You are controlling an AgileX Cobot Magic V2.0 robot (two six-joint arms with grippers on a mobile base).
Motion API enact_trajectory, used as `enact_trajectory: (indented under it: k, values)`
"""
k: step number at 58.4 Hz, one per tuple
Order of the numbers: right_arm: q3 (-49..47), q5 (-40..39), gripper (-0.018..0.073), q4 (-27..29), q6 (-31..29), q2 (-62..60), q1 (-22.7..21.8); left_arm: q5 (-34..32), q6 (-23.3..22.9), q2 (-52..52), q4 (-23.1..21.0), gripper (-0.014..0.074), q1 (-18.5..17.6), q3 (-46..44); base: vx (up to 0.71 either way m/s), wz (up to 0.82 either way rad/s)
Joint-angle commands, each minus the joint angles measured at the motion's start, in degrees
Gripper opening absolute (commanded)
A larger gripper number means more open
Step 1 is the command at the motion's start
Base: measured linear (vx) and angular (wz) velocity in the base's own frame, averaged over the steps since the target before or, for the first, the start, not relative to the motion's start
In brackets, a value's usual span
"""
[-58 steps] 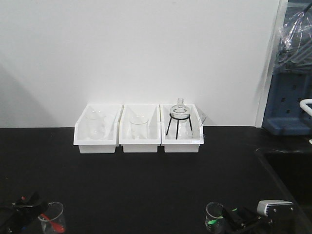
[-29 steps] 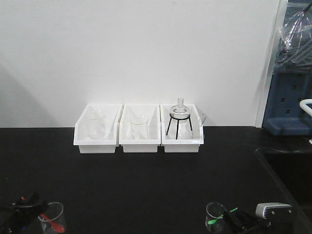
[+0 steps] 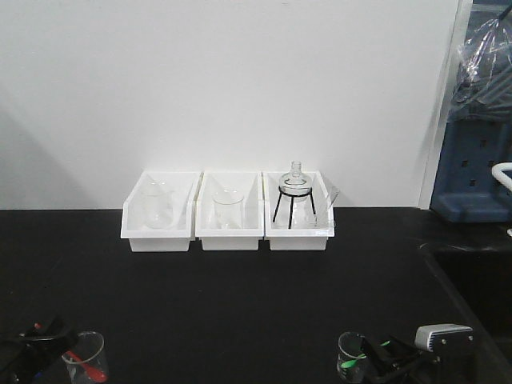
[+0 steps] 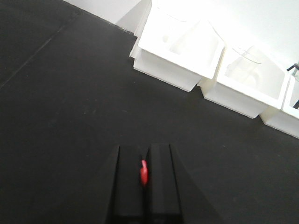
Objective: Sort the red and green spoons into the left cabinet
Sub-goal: 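Lower the right gripper and close it on the green spoon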
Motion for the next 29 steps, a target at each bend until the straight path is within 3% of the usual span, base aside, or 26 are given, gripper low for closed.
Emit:
enact_trajectory:
  k: [1, 18, 29]
  values:
    - [-1.54, -11.8, 0.0292, -0.66, -0.26, -2.04, -0.04, -2.28, 0.09, -1.86, -0.45, 0.0056, -0.14, -0.98, 0.0, 0.0]
    - [-1.54, -10.27, 0.0281, -0.8, -0.26, -2.04, -0.04, -2.28, 0.09, -1.86, -0.45, 0.0056, -0.14, -0.98, 0.0, 0.0]
    - [-1.54, -7.59, 0.0195, -0.8, -0.1, -2.04, -0.04, -2.28, 0.09, -1.86, -0.45, 0.0056, -0.14, -0.98, 0.0, 0.0]
